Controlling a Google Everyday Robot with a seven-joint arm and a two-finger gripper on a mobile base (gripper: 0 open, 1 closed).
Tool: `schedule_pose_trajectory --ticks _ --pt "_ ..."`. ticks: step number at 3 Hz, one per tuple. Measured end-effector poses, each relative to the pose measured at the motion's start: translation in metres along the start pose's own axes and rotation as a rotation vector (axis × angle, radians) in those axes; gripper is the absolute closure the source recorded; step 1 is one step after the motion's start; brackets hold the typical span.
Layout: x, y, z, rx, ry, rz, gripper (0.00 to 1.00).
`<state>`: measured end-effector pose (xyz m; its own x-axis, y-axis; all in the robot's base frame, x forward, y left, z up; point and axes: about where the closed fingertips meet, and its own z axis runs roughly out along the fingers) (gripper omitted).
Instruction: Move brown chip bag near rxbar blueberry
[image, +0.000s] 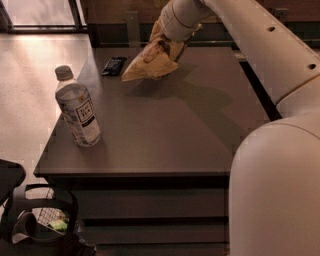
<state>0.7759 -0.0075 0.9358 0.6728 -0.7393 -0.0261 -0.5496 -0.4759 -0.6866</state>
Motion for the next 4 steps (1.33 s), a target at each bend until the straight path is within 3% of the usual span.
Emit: schedule_pose_trajectory --ticks 1,3,4 --pt "0.005 0.002 0.034 0.001 -0.017 -0.008 1.0" --pt "0.001 -0.016 0.09 0.059 -0.076 -0.04 1.0" --pt "0.0 -0.015 0.093 0.055 -0.079 -0.039 0.82"
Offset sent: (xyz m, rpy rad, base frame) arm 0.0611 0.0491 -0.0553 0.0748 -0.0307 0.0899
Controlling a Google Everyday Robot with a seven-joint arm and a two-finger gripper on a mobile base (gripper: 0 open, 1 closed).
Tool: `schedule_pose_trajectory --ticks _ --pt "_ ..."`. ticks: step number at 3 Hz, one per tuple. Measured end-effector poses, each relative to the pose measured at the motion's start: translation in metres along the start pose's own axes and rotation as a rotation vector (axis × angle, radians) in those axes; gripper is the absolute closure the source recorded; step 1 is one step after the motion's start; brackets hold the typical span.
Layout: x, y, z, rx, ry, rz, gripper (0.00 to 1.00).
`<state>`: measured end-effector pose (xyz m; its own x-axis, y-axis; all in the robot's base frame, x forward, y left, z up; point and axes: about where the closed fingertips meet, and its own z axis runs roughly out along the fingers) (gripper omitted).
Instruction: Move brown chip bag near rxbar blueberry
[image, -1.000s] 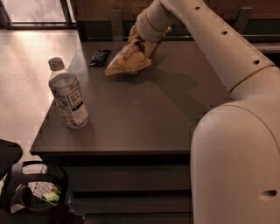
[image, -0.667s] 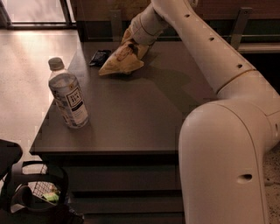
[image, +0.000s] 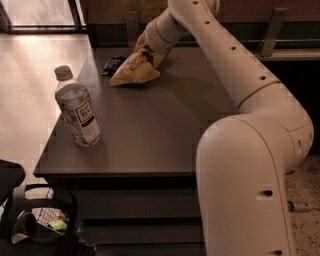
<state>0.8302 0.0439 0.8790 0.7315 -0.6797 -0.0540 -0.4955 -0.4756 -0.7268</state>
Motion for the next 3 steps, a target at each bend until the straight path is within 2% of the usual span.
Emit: schedule_pose_trajectory --ticks 1,3 --pt "-0.0009 0.0007 0.0021 -0.003 -0.003 0.0 0.51" --pt "-0.0025 0.002 0.0062 -0.007 -0.007 0.0 0.05"
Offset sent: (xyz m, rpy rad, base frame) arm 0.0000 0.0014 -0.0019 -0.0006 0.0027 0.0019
